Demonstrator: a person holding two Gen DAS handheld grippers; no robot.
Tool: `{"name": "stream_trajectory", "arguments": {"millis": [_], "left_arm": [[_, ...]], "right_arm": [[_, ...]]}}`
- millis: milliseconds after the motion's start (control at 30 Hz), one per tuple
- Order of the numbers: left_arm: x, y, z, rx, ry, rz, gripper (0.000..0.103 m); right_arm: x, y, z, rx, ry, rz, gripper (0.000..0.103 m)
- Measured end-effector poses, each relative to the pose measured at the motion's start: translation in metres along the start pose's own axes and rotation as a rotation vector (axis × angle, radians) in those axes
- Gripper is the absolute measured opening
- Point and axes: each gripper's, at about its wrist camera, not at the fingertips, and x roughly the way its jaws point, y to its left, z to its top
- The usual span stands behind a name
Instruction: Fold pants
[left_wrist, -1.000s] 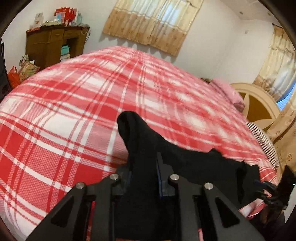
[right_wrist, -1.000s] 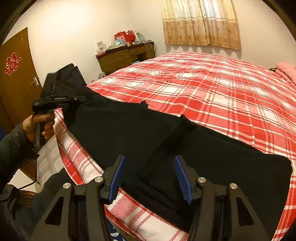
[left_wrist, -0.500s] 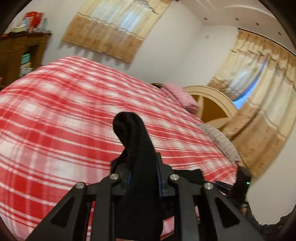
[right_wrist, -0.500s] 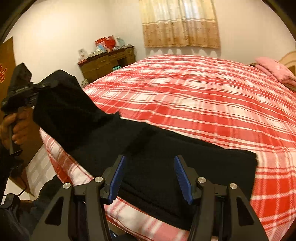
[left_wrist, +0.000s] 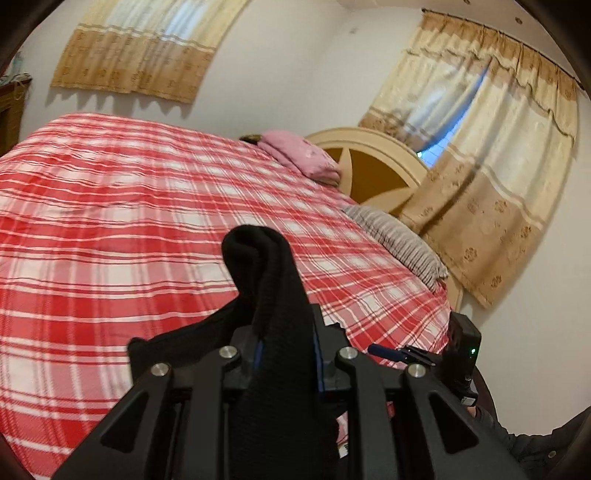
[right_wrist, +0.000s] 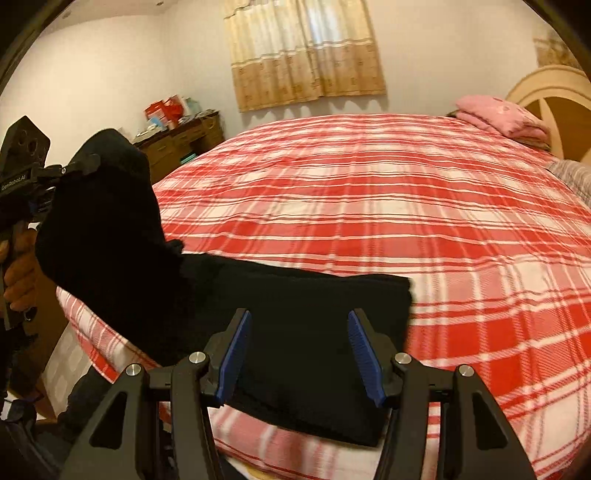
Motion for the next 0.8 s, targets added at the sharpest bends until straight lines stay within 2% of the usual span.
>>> {"name": "stream_trajectory", "arguments": {"millis": [333, 533, 800], "left_arm": [[0.071, -0.036, -0.011, 0.027, 0.12, -0.014, 0.021], [0.11, -0.047, -0.025, 0.028, 0.187, -0.013, 0.021], [0.138, -0.063, -0.044, 0.043, 0.245, -0.007, 0.021]], "right_arm": [[-0.008, -0.049, -0.005, 0.125, -0.018, -0.054, 0.056], [-0.011, -0.058, -0.006, 0.143, -0.03, -0.066, 0.056], [-0.006, -0.06, -0.011, 0.15, -0.014, -0.068, 0.056]]}}
